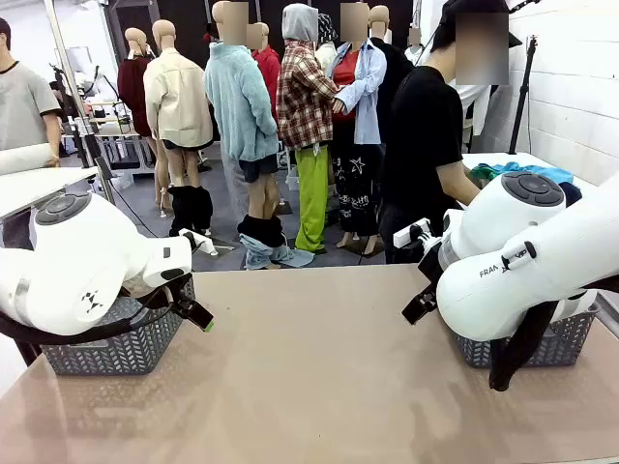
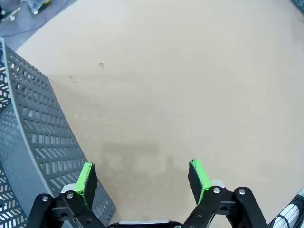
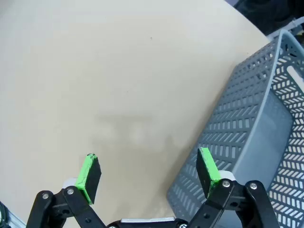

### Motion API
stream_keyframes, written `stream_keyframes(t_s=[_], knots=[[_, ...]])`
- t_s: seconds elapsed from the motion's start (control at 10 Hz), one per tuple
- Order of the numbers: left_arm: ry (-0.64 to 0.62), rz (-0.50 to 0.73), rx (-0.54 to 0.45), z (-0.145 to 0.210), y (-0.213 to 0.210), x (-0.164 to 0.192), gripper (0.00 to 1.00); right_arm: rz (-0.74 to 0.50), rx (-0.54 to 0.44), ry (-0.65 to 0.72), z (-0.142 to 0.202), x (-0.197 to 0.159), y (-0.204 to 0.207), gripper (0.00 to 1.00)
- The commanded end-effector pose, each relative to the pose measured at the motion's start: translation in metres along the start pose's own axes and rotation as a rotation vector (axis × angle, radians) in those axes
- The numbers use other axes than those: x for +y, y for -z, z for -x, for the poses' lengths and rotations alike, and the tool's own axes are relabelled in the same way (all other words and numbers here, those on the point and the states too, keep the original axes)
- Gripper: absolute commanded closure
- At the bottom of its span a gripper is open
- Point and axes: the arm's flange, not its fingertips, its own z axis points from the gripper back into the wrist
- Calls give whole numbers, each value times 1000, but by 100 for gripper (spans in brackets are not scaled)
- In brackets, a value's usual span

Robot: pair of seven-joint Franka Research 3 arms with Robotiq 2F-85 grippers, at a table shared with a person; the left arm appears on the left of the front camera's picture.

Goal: Sort the tops and bottoms.
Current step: Lift clothes from the center of the table with your left hand.

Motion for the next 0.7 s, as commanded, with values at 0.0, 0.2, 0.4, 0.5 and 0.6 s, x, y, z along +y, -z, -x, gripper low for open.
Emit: stream_keyframes(t_s=[0.0, 0.2, 0.4, 0.5, 0.6], knots=[[0, 0, 0, 0, 0, 0, 0, 0, 0, 0, 0, 0, 0, 0], [0, 0, 0, 0, 0, 0, 0, 0, 0, 0, 0, 0, 0, 0], [0, 0, 0, 0, 0, 0, 0, 0, 0, 0, 0, 0, 0, 0], [0, 0, 0, 0, 0, 0, 0, 0, 0, 0, 0, 0, 0, 0], [0, 0, 0, 0, 0, 0, 0, 0, 0, 0, 0, 0, 0, 0]])
